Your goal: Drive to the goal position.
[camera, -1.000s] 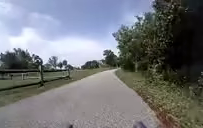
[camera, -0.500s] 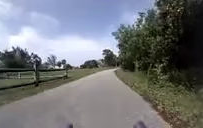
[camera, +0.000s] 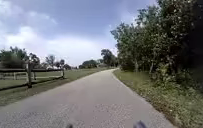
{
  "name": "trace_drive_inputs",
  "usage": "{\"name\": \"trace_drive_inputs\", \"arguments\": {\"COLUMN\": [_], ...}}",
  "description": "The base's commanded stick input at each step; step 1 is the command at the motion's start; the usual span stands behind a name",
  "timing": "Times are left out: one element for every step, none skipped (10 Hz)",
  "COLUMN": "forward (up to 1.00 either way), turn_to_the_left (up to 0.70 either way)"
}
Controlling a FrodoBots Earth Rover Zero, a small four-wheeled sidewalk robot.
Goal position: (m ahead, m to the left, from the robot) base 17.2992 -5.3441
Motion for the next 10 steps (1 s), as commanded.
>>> {"name": "trace_drive_inputs", "arguments": {"forward": [0.0,0.0,0.0,0.0,0.3,0.45,0.45,0.45,0.45,0.58], "turn_to_the_left": [0.0,0.0,0.0,0.0,0.0,0.0,0.0,0.0,0.0,0.0]}}
